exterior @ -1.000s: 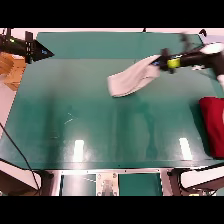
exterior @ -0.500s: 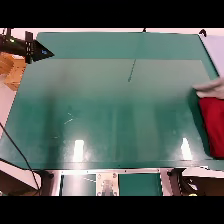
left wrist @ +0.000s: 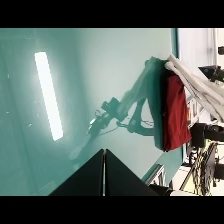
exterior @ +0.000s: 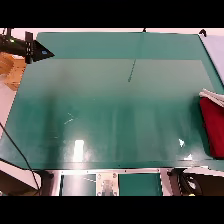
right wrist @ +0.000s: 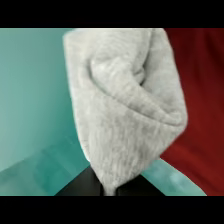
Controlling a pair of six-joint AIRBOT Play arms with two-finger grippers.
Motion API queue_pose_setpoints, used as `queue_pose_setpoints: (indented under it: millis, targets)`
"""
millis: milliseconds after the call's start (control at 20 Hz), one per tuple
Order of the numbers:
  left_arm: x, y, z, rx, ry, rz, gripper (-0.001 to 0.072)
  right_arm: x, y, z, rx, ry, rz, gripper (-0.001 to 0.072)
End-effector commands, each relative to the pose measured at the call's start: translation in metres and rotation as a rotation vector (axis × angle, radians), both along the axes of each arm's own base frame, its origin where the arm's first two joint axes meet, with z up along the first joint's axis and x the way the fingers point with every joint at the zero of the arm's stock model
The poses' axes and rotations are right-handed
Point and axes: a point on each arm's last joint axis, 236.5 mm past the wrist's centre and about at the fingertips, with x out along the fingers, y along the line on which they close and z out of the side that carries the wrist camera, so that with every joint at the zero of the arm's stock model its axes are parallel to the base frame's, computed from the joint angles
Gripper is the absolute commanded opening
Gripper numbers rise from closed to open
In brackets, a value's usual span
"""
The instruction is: Fold the shirts.
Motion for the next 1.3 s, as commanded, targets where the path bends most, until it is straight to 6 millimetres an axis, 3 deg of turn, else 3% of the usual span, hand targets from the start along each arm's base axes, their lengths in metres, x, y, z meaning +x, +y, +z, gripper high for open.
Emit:
queue_pose_setpoints:
  millis: [0,150,300,400,450,500,550,700,800,850,900,950,1000,1150,1250]
  targets:
    - [-0.001,0.0,0.0,0.001,0.001,-0.003,0.0022,-0.056,-0.005,-0.021,0.013,0.244,-0.092,0.0012]
    - [0.0,0.0,-0.001,0.003,0.001,-0.001,0.0022,-0.085,-0.005,-0.048,0.034,0.379,-0.129,0.0013]
    - [0.0,0.0,-0.001,0.004,0.001,-0.001,0.0022,-0.097,-0.004,-0.086,0.057,0.442,-0.146,0.0015]
    - [0.0,0.0,-0.001,0.004,0.002,-0.001,0.0022,-0.117,-0.004,-0.111,0.048,0.523,-0.146,0.0018]
    - [0.0,0.0,-0.001,0.004,0.002,-0.001,0.0022,-0.126,-0.005,-0.12,0.039,0.563,-0.147,0.0104]
    - [0.0,0.0,-0.001,0.004,0.002,-0.001,0.0022,-0.136,-0.006,-0.126,0.035,0.604,-0.145,0.0353]
    - [0.0,0.0,-0.001,0.004,0.001,0.0,0.0022,-0.142,-0.008,-0.129,0.033,0.633,-0.142,0.0554]
    - [0.0,0.0,-0.001,0.004,0.001,0.0,0.0022,-0.134,-0.013,-0.122,0.006,0.622,-0.144,0.0554]
    - [0.0,0.0,-0.001,0.003,0.001,0.0,0.0022,-0.104,-0.02,-0.104,-0.045,0.56,-0.132,0.055]
    - [0.0,0.0,-0.001,0.003,0.0,0.001,0.0021,-0.08,-0.021,-0.091,-0.081,0.507,-0.105,0.054]
    - [0.001,0.001,0.0,0.003,-0.002,0.005,0.0021,-0.053,-0.02,-0.077,-0.119,0.449,-0.069,0.039]
    - [0.002,0.001,0.0,0.003,-0.007,0.01,0.002,-0.018,-0.012,-0.06,-0.156,0.374,-0.002,0.0138]
    - [0.004,0.002,0.002,0.005,-0.016,0.02,0.0019,0.015,0.001,-0.046,-0.187,0.303,0.066,0.0027]
    - [-0.002,0.008,0.004,0.117,-0.04,0.039,0.0019,0.107,0.068,-0.009,-0.278,0.096,0.306,0.0012]
    - [-0.015,0.005,0.006,0.224,-0.06,0.035,0.0019,0.142,0.127,-0.002,-0.318,0.04,0.479,0.0012]
